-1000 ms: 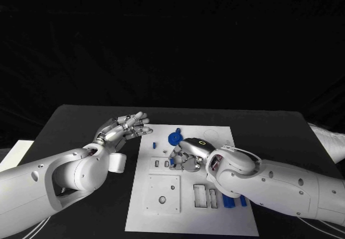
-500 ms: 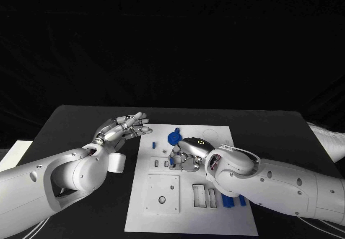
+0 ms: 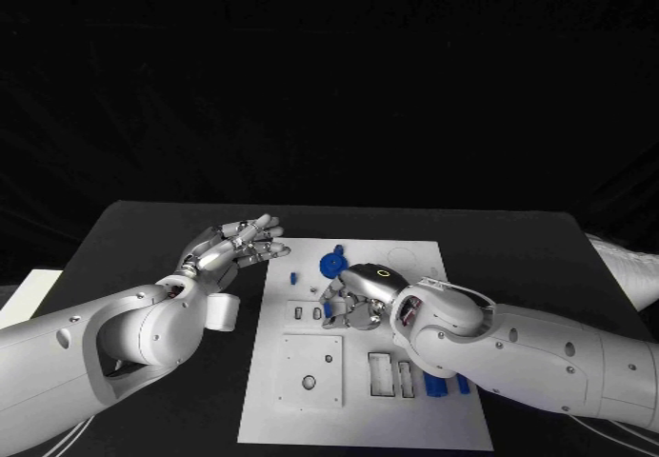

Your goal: Assemble the parts on the task board

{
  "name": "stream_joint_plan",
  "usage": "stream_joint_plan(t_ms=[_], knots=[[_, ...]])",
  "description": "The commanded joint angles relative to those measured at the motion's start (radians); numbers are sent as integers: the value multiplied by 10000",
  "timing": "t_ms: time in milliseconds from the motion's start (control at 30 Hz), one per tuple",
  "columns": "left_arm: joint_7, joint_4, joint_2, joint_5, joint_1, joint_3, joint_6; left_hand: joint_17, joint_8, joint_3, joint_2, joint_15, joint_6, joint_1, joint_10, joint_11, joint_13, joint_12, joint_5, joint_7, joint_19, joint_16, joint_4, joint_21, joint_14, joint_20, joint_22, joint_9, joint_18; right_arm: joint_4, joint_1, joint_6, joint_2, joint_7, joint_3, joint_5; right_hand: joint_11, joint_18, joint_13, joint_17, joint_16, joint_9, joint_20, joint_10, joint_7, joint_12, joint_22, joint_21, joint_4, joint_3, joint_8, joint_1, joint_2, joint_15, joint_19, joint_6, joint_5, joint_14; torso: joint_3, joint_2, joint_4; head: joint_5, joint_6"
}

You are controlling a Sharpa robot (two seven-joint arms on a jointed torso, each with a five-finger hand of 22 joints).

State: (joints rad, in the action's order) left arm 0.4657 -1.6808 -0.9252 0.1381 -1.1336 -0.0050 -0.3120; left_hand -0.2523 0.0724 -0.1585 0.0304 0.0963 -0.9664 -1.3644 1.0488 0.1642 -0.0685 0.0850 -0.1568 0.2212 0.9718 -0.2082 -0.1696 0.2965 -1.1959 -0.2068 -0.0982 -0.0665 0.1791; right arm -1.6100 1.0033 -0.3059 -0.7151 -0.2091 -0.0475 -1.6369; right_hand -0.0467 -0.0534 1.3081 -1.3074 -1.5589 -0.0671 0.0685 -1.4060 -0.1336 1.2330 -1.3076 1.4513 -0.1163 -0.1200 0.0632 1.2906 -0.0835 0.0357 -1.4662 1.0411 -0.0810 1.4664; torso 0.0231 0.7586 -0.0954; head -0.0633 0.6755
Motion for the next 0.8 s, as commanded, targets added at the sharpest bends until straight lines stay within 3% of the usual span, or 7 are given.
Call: stream_joint_plan(t_ms=[33, 233, 433, 533, 633, 733, 800], knots=[[81, -24, 8, 9, -4, 5, 113, -15, -55, 7, -103, 57, 34, 15, -18, 3, -1, -44, 53, 36, -13, 33, 58, -61, 13, -71, 14, 4, 43, 88, -88, 212, -18, -396, 76, -116, -7, 4, 309, -2312, 48, 13, 51, 46, 2, -59, -28, -67, -82, 46, 38, -54, -94, -82, -80, -96, 49, 969, 0, 4, 3, 5, -1], [59, -12, 10, 9, -4, 4, 129, -15, -55, 7, -103, 57, 34, 15, -18, 3, -1, -44, 53, 36, -13, 33, 58, -61, 13, -71, 14, 4, 43, -4, -94, -1015, -44, 120, 76, 52, -9, 1, 292, -2297, 57, 9, 57, 44, 3, -45, -15, -75, -240, 150, 55, -148, -137, -85, -77, -130, 22, 966, -8, 1, -3, -2, -9], [-56, 54, 25, 9, -3, 1, 143, -88, -38, 3, -106, 11, -15, 33, 51, -33, -11, -36, 54, 1, 87, -29, 80, -16, -141, -44, 7, -4, 60, -245, -107, -2232, -224, 1744, 47, 1073, -18, -3, 226, -2313, 50, 16, 60, 92, -12, -111, 8, -89, -301, 191, 41, -82, -165, -90, -70, -208, -158, 969, -24, -9, -8, 28, -17], [-207, 115, 35, -84, -3, -3, 121, -293, -15, -9, -114, -119, -132, 66, 202, -128, -21, -20, 53, -59, 422, -295, 112, 173, -572, 83, -58, -11, 65, -415, -80, -2412, -422, 2721, -9, 1956, -80, -11, 226, -2281, 69, 35, 91, 115, -88, -92, 61, -122, -362, 268, -8, -25, -185, -137, -44, -509, -375, 961, -16, -25, 11, 49, -30], [-511, 205, 65, -356, -3, -7, 116, -809, 16, -8, -93, -380, -327, 139, 661, -331, -89, 125, 54, -179, 1157, -1149, 118, 666, -1525, 377, -273, -20, 73, -705, -5, -2537, -726, 3382, -95, 2746, -102, -17, 205, -2288, 67, 21, 116, 145, -108, -107, 91, -141, -399, 313, 16, 22, -126, -159, -28, -567, -558, 962, -13, -28, 13, 58, -64], [-911, 318, 110, -910, -3, -10, 154, -1339, 1, -78, -29, -591, -409, 123, 1302, -515, -222, 373, 47, -324, 1592, -1971, 145, 1052, -1991, 570, -464, -15, 57, -1104, 89, -2496, -1157, 3662, -189, 3352, -106, -20, 175, -2333, 44, 9, 128, 181, -108, -142, 102, -149, -412, 351, 39, 55, -98, -166, -21, -566, -703, 972, -37, -56, -5, 73, -60], [-1300, 412, 149, -1414, -4, -12, 173, -2060, -3, -201, 69, -765, -512, 147, 1790, -688, -359, 576, 51, -463, 1988, -3026, 118, 1512, -2237, 761, -710, -18, 40, -1364, 272, -2387, -1518, 3796, -230, 3964, -107, -22, 156, -2341, 40, 4, 132, 200, -107, -163, 108, -153, -431, 406, 49, 43, -118, -169, -17, -563, -761, 974, -61, -93, 5, 87, -51]])
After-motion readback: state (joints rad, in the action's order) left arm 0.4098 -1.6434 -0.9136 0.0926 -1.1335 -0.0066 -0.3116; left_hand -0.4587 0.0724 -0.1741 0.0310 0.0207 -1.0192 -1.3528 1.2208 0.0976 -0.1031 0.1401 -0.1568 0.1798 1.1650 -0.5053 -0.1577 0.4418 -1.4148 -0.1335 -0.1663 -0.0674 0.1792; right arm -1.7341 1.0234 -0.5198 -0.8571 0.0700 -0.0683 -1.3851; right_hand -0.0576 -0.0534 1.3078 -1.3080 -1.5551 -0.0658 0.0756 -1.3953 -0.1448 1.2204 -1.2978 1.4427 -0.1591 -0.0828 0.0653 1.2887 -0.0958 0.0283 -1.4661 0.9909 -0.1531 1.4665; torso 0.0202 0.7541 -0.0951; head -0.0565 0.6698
